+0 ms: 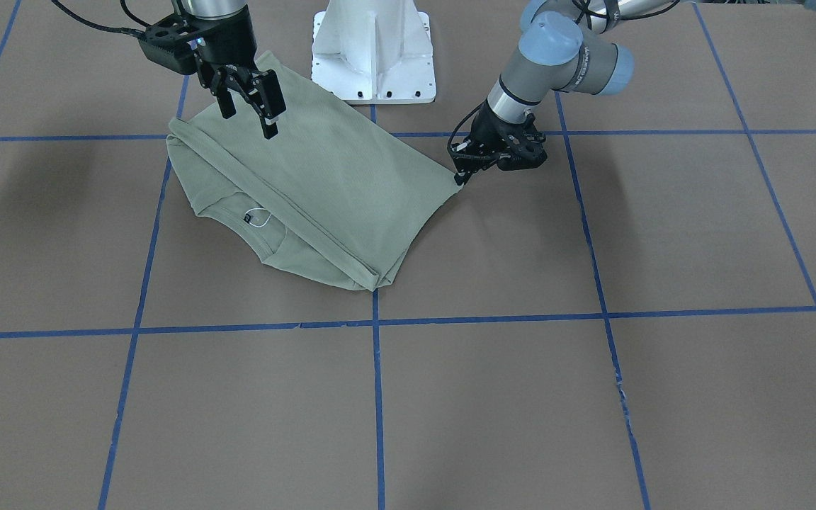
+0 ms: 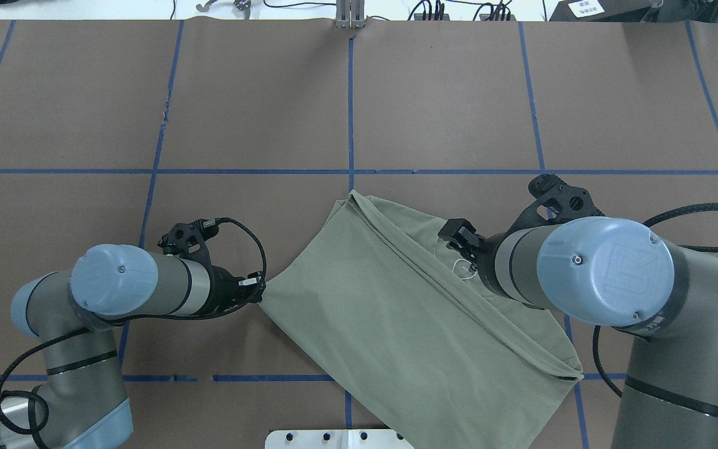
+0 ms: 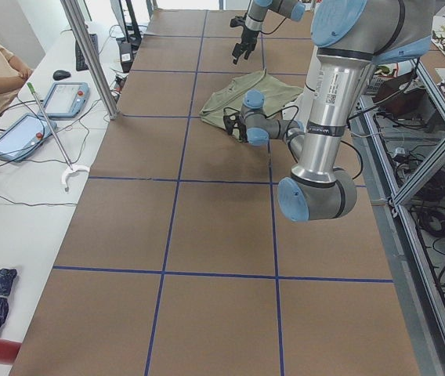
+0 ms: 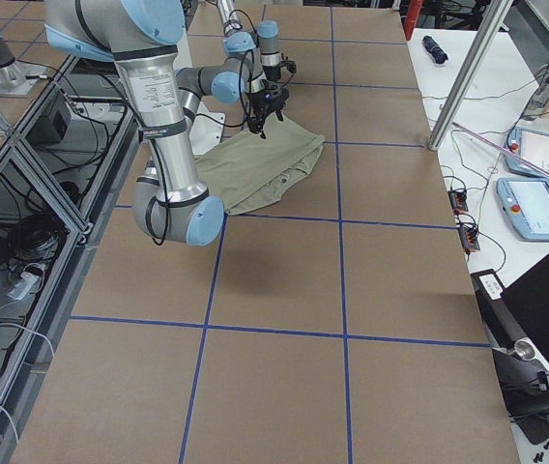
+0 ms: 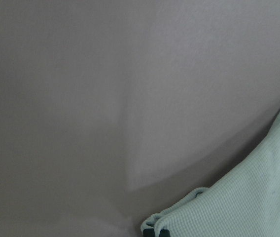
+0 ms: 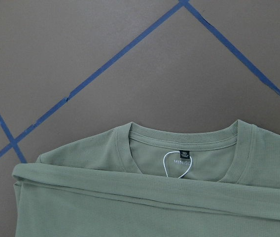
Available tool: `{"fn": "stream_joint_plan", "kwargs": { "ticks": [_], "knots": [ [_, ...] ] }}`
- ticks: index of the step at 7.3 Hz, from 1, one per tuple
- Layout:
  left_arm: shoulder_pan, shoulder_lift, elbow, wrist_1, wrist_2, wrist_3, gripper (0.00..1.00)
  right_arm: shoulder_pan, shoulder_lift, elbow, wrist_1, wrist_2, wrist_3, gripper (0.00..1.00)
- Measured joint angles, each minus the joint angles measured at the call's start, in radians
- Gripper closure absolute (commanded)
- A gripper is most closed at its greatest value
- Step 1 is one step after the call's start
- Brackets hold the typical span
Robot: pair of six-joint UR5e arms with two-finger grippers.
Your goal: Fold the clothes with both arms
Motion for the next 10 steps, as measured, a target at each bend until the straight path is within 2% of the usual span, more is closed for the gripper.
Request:
{"fn": "stream_joint_plan", "kwargs": {
  "ticks": [3, 4, 6, 7, 8, 9, 10],
  "knots": [
    [-0.125, -0.026, 0.053, 0.0, 0.008, 0.134, 1.0, 0.019, 0.002, 0.001, 0.0, 0.012, -0.001, 0.0],
    [-0.204, -0.083, 0.128, -0.003, 0.008, 0.179, 1.0, 0.028, 0.003, 0.001, 0.0, 0.025, -0.001, 0.0],
    [-0.347, -0.289, 0.39, -0.04, 0.012, 0.212, 1.0, 0.032, 0.008, -0.001, 0.0, 0.037, -0.001, 0.0],
    [-0.387, -0.398, 0.527, -0.081, 0.031, 0.212, 0.79, 0.031, 0.016, -0.006, 0.001, 0.035, -0.002, 0.0],
    [-0.41, -0.48, 0.641, -0.125, 0.059, 0.212, 0.53, 0.031, 0.028, -0.016, 0.001, 0.033, -0.002, 0.0],
    [-0.422, -0.514, 0.7, -0.158, 0.073, 0.214, 0.48, 0.029, 0.036, -0.029, 0.002, 0.032, -0.003, 0.0],
    [-0.429, -0.511, 0.697, -0.179, 0.075, 0.215, 0.48, 0.026, 0.043, -0.048, 0.013, 0.032, -0.004, 0.0]
  ]
}}
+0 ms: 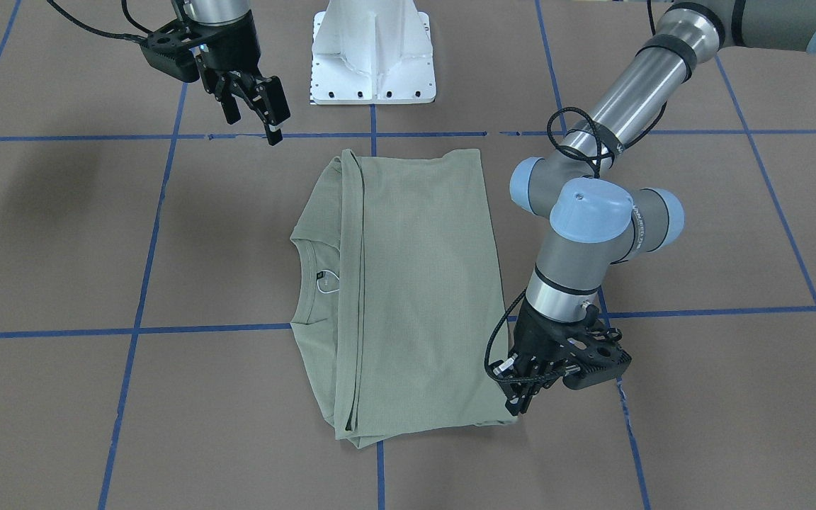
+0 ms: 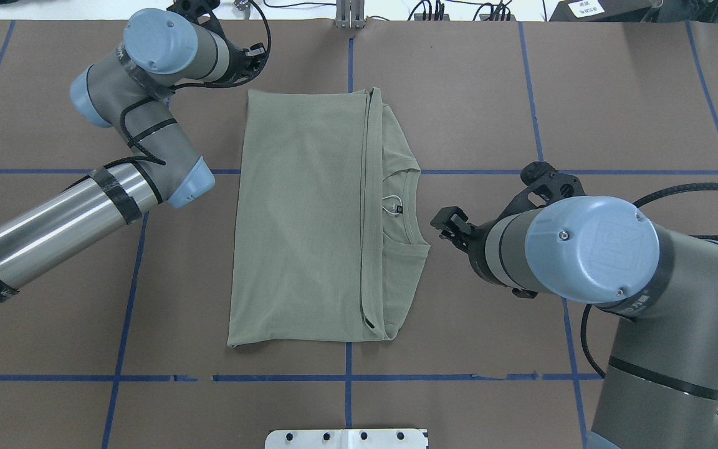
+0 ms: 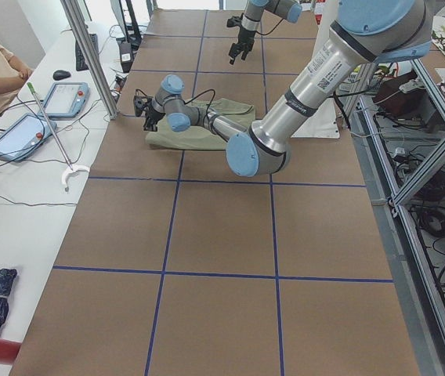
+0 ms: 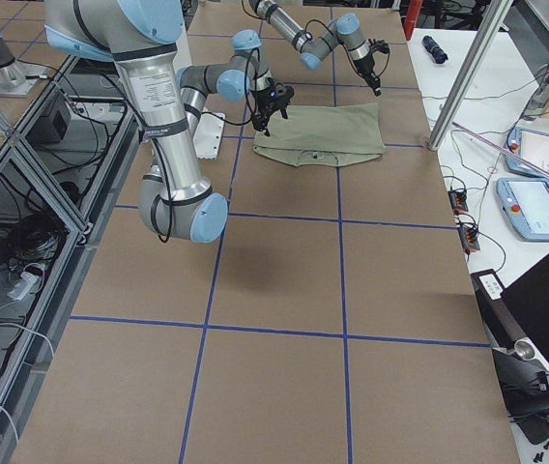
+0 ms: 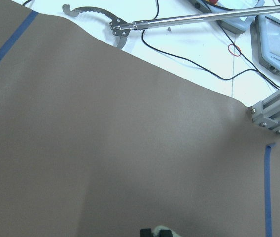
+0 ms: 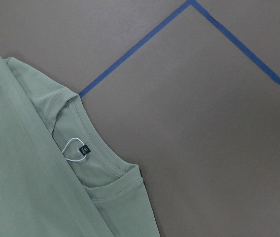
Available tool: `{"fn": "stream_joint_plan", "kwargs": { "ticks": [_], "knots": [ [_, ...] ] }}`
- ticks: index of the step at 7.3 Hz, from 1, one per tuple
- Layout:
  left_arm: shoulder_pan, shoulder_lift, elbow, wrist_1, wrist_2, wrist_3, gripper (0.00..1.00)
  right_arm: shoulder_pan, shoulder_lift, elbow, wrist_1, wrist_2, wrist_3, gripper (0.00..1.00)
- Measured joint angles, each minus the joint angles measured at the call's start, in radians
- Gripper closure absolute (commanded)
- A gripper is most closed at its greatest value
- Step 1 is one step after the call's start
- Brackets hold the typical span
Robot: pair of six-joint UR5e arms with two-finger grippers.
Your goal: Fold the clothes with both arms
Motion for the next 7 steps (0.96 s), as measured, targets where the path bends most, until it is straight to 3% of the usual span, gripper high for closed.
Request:
{"fn": "stream_joint_plan", "kwargs": {
  "ticks": [2, 4, 7],
  "knots": [
    [-0.007, 0.095, -0.158, -0.012, -0.063, -0.003, 0.48, -0.009, 0.024, -0.068, 0.067, 0.002, -0.019, 0.0],
    [-0.017, 0.208, -0.326, -0.007, -0.119, -0.004, 0.48, -0.032, 0.07, -0.161, 0.09, 0.02, -0.183, 0.0],
    [-0.019, 0.256, -0.384, -0.006, -0.129, -0.005, 0.48, -0.046, 0.185, -0.364, 0.089, 0.076, -0.568, 0.0]
  ]
}}
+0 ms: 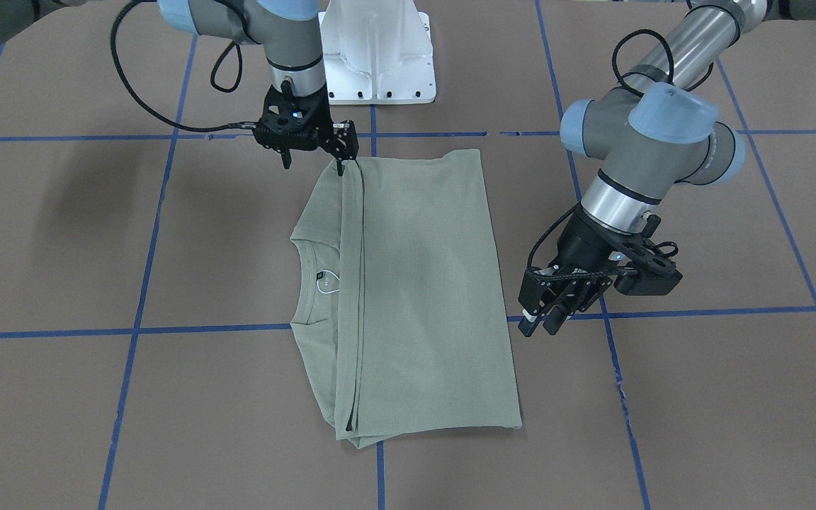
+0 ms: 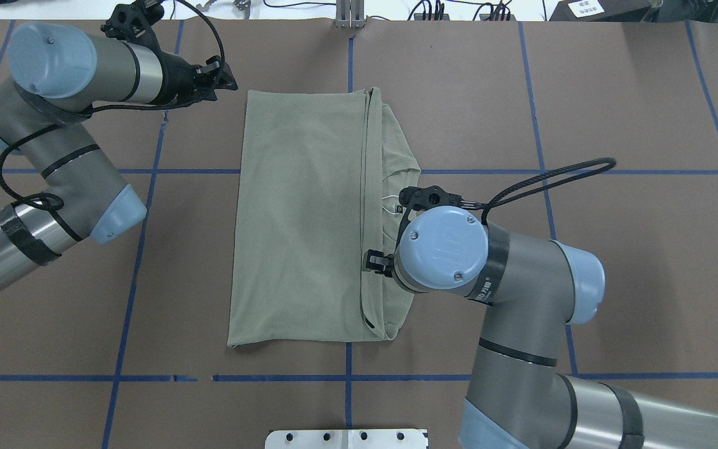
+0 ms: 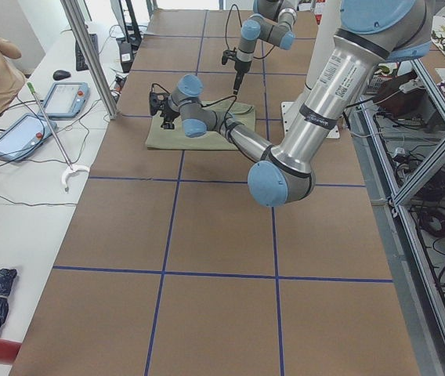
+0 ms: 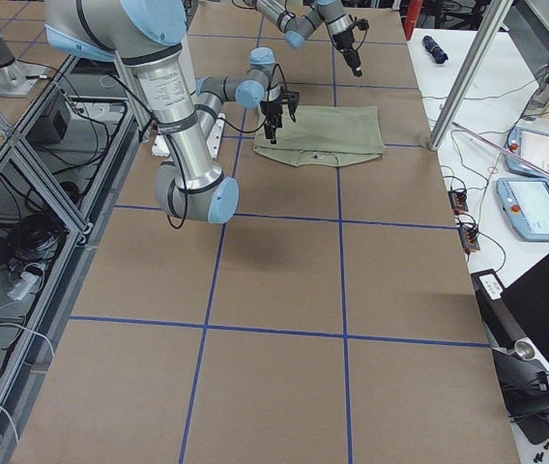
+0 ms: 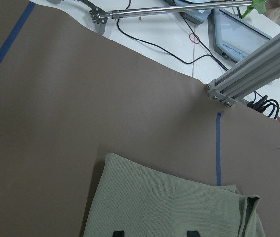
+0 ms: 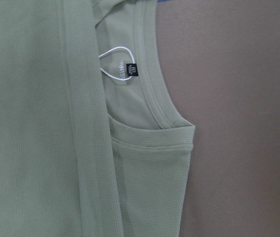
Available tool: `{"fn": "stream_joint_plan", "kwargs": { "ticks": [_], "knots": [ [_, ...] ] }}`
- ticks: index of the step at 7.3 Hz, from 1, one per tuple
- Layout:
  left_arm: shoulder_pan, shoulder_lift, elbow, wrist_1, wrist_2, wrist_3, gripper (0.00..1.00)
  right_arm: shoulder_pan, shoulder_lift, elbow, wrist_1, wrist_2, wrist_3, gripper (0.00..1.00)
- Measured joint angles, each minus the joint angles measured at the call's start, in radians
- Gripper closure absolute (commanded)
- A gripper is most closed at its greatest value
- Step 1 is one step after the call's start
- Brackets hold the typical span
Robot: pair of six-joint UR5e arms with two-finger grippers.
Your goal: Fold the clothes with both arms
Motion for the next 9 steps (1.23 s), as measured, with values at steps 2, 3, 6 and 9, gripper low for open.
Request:
{"fn": "stream_joint_plan", "kwargs": {
  "ticks": [2, 3, 6, 9],
  "knots": [
    [0.0, 0.002, -0.002, 0.0, 0.0, 0.0, 0.48, 0.0, 0.04, -0.081, -0.002, 0.03, -0.192, 0.0],
    [0.0, 0.003, -0.002, 0.0, 0.0, 0.0, 0.48, 0.0, 0.065, -0.128, -0.003, 0.048, -0.239, 0.0],
    [-0.001, 0.01, -0.004, 0.0, 0.0, 0.0, 0.48, -0.006, 0.123, -0.221, -0.034, 0.062, -0.312, 0.0],
    [-0.001, 0.019, -0.005, -0.001, -0.001, 0.0, 0.48, -0.032, 0.138, -0.248, -0.045, 0.062, -0.326, 0.0]
  ]
}}
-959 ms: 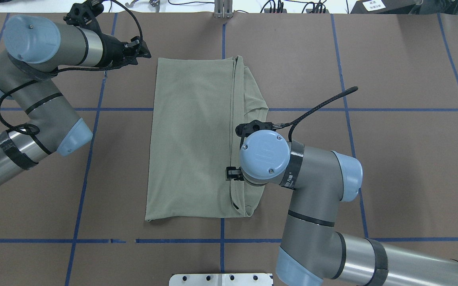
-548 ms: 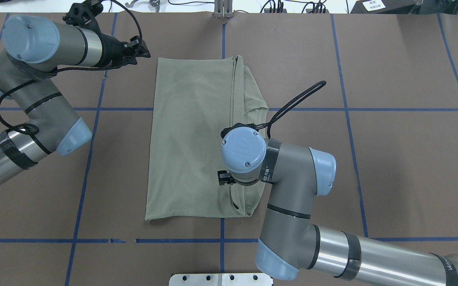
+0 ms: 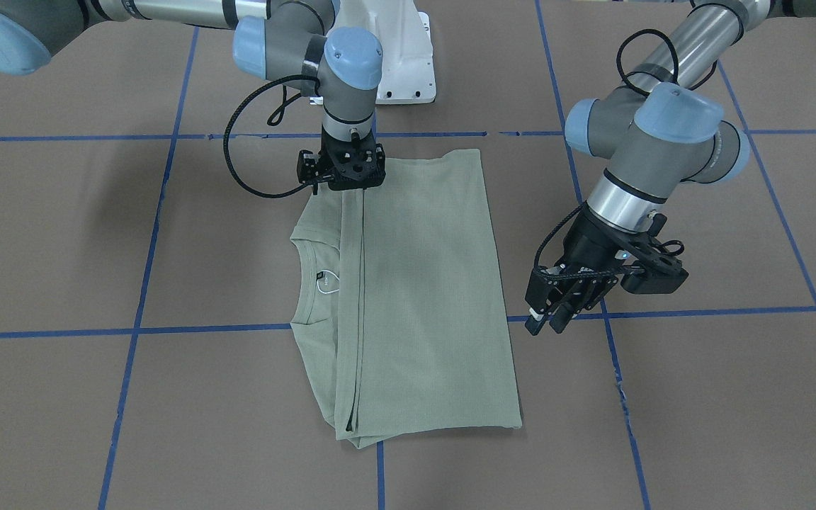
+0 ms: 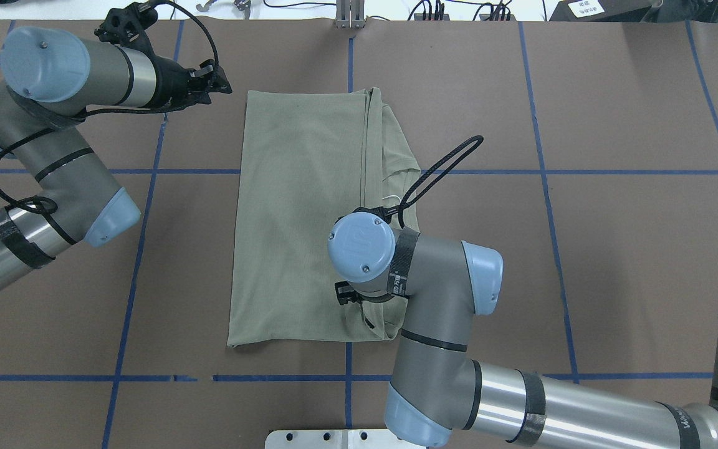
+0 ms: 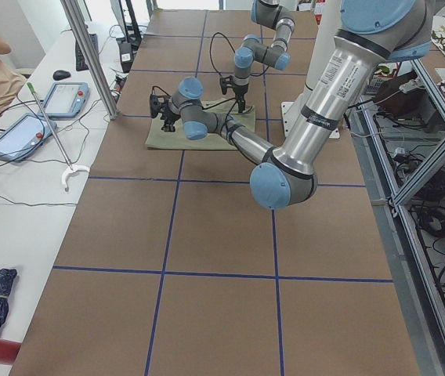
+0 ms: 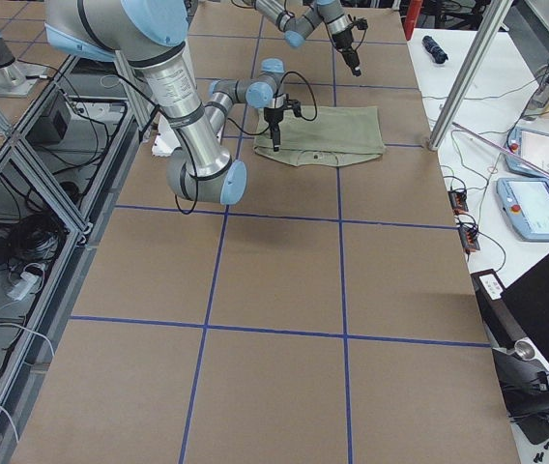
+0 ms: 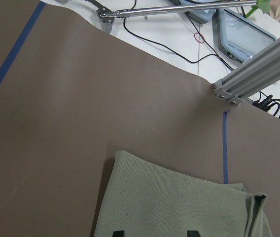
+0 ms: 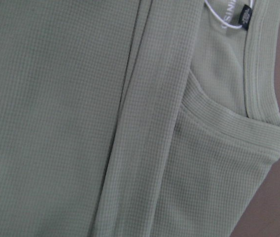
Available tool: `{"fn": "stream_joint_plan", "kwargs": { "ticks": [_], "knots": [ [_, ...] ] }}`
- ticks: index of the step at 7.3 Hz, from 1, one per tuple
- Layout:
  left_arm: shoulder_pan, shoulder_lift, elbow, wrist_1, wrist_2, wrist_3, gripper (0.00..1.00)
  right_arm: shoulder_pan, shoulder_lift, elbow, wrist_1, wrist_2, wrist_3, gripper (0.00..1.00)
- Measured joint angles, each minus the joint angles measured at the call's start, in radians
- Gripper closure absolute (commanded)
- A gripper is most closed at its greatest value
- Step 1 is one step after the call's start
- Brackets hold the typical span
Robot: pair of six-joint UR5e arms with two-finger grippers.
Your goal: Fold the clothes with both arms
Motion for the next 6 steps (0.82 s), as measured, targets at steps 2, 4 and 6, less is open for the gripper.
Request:
{"fn": "stream_joint_plan", "kwargs": {
  "ticks": [2, 4, 6],
  "knots": [
    [0.0, 0.004, -0.001, 0.0, -0.001, 0.0, 0.48, -0.013, 0.0, -0.002, -0.005, -0.003, -0.001, 0.0],
    [0.0, 0.006, -0.005, 0.0, -0.001, 0.0, 0.48, -0.021, -0.003, -0.008, -0.007, -0.005, -0.001, 0.0],
    [0.0, 0.007, -0.015, 0.001, -0.001, 0.0, 0.48, -0.019, -0.016, -0.007, -0.007, -0.003, -0.002, 0.0]
  ]
}}
